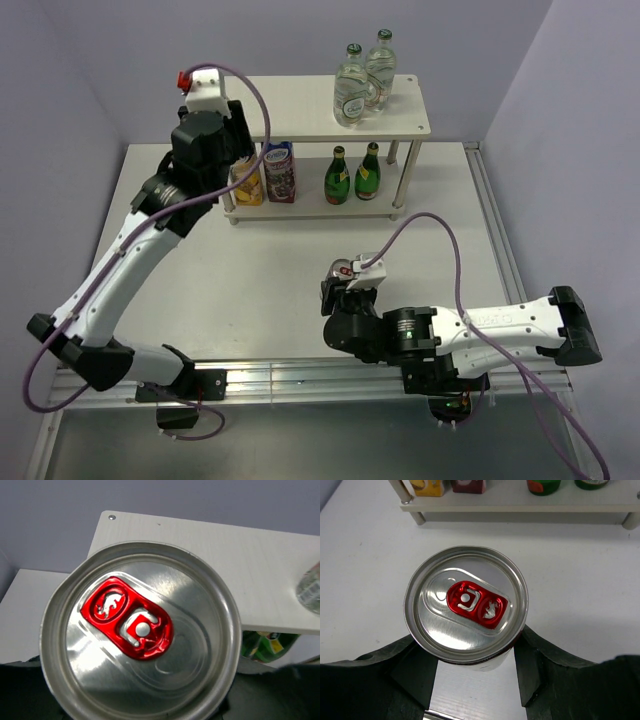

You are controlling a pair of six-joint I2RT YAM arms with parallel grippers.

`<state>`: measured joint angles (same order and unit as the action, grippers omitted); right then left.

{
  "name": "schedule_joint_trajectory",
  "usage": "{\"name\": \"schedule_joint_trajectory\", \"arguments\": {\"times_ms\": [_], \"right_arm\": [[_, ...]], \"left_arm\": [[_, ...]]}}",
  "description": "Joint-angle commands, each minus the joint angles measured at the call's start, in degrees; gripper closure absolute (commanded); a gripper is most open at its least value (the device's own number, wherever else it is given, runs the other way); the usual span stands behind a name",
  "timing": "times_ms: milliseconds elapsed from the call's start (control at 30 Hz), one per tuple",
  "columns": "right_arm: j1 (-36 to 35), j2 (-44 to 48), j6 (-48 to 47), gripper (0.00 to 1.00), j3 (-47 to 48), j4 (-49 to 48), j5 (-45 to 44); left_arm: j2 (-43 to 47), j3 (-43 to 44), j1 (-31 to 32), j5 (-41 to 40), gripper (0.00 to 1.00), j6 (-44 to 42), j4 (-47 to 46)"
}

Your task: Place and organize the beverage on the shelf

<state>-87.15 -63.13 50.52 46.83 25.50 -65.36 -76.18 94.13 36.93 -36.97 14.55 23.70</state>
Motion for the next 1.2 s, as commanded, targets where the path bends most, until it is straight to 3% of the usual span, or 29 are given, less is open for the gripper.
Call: {"name": "schedule_joint_trajectory", "arguments": {"times_ms": [0, 333, 567, 667, 767, 800, 867, 900, 1000, 1167], "right_arm": [[-0.6, 4.0, -3.1, 1.00, 4.9, -0.1, -5.0], [-0.6, 8.1, -25.6, 1.00, 21.6, -2.5, -5.0], [-0.2, 4.9, -45.0, 1.00, 32.7, -11.1, -4.7], [1.9, 1.4, -48.6, 1.00, 38.6, -11.8, -1.0], [5.1, -3.1, -49.9, 1.00, 45.1, -10.9, 2.9], [5.8, -4.3, -51.9, 1.00, 48.3, -10.8, 4.4], [7.9, -7.6, -53.4, 1.00, 51.3, -10.1, 5.6], [8.4, -8.6, -53.9, 1.00, 54.0, -9.9, 6.1], [10.5, -11.7, -54.7, 1.00, 57.9, -8.8, 8.0], [14.1, -14.2, -54.3, 1.00, 60.9, -7.5, 11.2]], "left_arm": [[-4.2, 5.7, -4.9, 7.5, 1.00, -3.0, -1.0], [-14.3, 13.4, -13.2, 14.6, 1.00, -2.7, -1.2], [-17.5, 16.4, -14.2, 15.1, 1.00, -4.0, -0.6], [-18.9, 17.4, -15.1, 16.5, 0.98, -3.4, 0.3], [-19.4, 17.0, -15.4, 17.3, 0.86, -3.3, 0.6], [-19.4, 16.8, -15.5, 17.3, 0.74, -3.3, 0.6], [-19.4, 15.8, -15.6, 17.2, 0.64, -3.5, 0.4], [-19.3, 15.2, -15.5, 17.1, 0.47, -3.5, 0.0], [-18.1, 13.0, -15.5, 17.7, 0.29, -3.8, -0.9], [-18.6, 12.5, -15.5, 19.0, 0.19, -3.9, -0.3]]}}
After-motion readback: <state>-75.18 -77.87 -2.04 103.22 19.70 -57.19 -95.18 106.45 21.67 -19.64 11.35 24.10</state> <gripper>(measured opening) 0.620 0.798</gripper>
